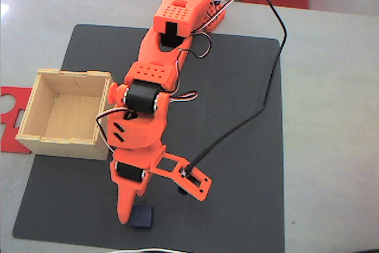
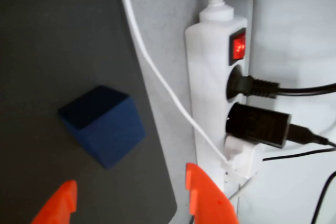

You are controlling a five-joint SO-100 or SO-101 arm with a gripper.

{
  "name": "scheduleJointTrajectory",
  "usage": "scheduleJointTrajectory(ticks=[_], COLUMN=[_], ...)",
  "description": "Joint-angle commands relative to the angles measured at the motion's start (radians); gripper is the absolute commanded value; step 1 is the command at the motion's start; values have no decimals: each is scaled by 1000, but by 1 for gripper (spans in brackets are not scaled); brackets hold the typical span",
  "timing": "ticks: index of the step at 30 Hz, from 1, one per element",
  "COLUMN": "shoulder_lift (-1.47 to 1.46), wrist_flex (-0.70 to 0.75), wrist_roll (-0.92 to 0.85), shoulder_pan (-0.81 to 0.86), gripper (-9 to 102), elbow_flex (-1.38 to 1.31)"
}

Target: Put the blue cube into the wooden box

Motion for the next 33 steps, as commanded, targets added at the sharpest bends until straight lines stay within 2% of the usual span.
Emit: scheduleJointTrajectory(ticks=[1, 20, 27, 33], shoulder_lift=[23, -67, -78, -81], wrist_flex=[35, -143, -196, -222], wrist_roll=[11, 21, 17, -60], shoulder_pan=[21, 15, 14, -11], gripper=[26, 30, 26, 26], elbow_flex=[-5, -15, -20, -25])
